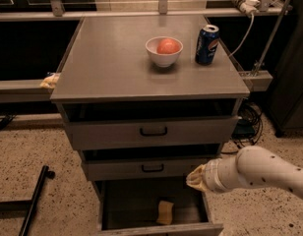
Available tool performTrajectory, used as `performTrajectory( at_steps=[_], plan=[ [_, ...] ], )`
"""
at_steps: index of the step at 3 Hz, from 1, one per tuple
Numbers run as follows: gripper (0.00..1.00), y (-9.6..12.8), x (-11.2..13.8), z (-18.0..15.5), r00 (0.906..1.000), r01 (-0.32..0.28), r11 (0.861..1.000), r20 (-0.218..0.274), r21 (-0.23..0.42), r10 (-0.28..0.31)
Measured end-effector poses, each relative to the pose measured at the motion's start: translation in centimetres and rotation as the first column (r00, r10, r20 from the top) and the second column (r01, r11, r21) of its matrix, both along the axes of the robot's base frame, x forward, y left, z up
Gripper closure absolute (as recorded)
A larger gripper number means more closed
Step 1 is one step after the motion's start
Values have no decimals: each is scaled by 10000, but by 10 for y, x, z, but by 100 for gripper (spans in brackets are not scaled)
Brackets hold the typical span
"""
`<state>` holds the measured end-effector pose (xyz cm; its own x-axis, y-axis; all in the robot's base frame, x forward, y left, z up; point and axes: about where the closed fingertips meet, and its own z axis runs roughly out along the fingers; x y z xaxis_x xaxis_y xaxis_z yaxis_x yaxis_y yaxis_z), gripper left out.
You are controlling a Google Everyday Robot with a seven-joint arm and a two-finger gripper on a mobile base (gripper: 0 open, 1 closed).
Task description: Pick sponge from bottom drawer and place on counter
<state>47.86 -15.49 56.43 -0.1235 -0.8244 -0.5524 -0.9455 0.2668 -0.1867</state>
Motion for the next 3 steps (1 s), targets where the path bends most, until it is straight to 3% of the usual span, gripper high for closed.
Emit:
performTrajectory(
  at_steps=[1, 2, 3],
  plan=[
    [100, 3, 39, -57, 9990, -142, 9986, 437, 519, 120],
    [100, 11, 30, -94, 9999, -111, 9957, -97, 920, 121],
    [100, 11, 30, -95, 9999, -112, 9957, -100, 921, 122]
  ],
)
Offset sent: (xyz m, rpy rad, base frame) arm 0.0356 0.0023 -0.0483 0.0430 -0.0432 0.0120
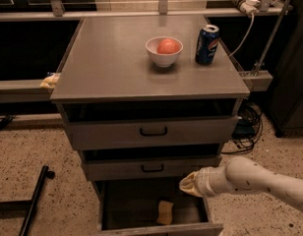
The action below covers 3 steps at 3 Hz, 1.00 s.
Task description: Pick sponge from bottom drawer and place on counter
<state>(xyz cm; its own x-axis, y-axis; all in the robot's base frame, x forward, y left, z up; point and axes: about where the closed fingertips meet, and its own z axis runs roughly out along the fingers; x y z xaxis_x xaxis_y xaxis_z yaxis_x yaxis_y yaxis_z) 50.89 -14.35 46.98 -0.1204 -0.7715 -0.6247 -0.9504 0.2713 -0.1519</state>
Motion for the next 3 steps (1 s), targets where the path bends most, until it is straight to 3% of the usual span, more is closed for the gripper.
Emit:
performTrajectory(
  at_steps=[1, 3],
  plan=[
    [100, -1, -2, -23, 10000, -37, 10000, 25, -4, 37],
    [100, 33, 18, -150, 9920, -1166, 9890, 599, 908, 1114]
  ],
)
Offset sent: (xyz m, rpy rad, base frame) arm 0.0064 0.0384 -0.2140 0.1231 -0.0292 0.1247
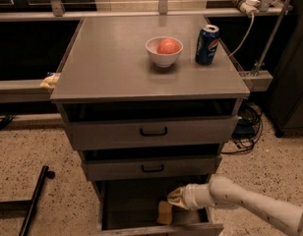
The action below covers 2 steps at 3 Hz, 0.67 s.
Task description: Pick sponge from bottom drawer and place on counter
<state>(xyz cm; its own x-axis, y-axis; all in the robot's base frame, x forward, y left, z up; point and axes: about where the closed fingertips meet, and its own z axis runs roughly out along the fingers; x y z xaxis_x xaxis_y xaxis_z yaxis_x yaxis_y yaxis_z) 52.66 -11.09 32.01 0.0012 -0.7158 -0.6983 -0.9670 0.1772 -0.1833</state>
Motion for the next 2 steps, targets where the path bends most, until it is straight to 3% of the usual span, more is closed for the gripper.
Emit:
performTrajectory(
  at_steps=[1, 2],
  plan=[
    [100, 8, -12, -36, 9992, 118, 9995, -382, 306, -106],
    [100, 8, -13, -36, 9992, 108, 9995, -392, 306, -96]
  ],
)
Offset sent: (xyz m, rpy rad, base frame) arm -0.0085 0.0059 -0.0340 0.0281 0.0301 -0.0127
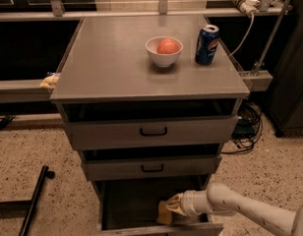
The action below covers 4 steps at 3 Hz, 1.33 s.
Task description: Pick sponge from bottom drawer and place on counter
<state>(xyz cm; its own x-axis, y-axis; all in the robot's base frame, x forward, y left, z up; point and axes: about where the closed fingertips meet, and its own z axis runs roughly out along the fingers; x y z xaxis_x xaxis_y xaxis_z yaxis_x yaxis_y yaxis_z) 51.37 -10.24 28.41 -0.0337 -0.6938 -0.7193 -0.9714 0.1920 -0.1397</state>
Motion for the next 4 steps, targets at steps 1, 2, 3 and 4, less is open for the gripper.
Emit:
performTrajectory(
  at_steps=[1, 2, 3, 4],
  plan=[
    [100, -13, 7, -3, 9999, 66, 9996, 108, -257, -63],
    [81, -31, 19, -16, 9996, 209, 9992, -176, -353, -215],
    [58, -53, 35, -27, 9979, 425, 9985, -478, -342, -441],
    [35, -66, 48, -40, 9960, 562, 9981, -682, -237, -577]
  ],
)
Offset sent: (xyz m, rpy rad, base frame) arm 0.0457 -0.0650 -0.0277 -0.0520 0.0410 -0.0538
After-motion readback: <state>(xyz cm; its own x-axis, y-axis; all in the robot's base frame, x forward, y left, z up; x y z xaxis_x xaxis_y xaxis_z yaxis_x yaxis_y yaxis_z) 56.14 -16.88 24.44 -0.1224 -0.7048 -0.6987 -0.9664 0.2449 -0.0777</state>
